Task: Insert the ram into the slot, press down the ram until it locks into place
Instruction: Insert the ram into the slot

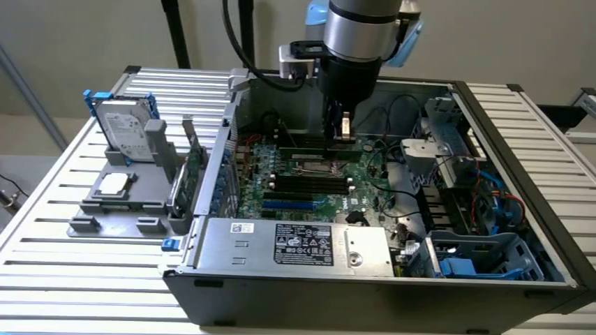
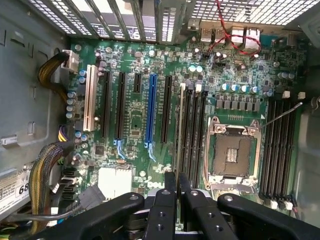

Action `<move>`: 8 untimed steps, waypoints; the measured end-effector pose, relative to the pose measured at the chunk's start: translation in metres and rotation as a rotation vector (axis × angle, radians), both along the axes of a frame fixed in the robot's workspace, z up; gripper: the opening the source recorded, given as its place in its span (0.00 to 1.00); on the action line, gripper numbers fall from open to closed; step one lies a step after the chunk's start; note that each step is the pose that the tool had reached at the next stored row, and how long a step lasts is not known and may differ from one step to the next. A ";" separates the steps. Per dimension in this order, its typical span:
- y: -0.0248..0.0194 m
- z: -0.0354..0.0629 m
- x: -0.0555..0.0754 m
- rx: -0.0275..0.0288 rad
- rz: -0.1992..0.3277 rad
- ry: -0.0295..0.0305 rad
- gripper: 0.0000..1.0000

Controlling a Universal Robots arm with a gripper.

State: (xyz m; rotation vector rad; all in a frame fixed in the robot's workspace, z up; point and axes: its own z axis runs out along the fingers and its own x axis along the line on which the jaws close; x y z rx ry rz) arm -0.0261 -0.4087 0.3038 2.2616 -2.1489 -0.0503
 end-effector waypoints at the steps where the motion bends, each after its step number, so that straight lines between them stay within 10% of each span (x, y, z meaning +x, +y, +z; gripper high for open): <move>1: -0.0001 -0.0018 0.000 0.0000 0.000 0.0000 0.13; 8: -0.0009 -0.0145 0.000 -0.0001 0.000 0.0000 0.13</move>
